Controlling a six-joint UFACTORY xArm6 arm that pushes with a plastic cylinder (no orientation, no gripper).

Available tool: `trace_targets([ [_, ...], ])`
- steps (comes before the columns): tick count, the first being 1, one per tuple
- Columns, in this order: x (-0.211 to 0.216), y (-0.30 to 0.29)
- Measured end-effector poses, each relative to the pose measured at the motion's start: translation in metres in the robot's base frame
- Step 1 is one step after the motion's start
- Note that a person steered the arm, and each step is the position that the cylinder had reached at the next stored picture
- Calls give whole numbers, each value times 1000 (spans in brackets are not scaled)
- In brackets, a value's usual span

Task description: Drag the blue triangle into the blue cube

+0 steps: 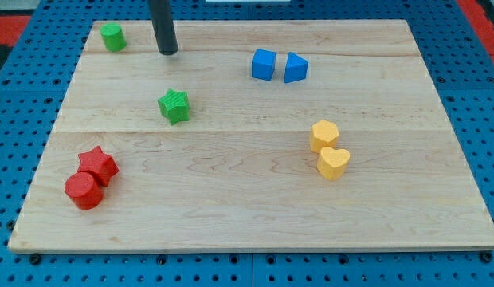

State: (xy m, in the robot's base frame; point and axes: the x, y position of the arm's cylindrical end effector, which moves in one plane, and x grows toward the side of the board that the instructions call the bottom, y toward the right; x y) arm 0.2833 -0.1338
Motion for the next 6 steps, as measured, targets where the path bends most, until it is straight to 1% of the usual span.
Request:
trace_targets([
  [1,-44,93],
  [2,-48,231],
  [3,10,270],
  [4,34,227],
  [5,34,180],
  [6,12,117],
])
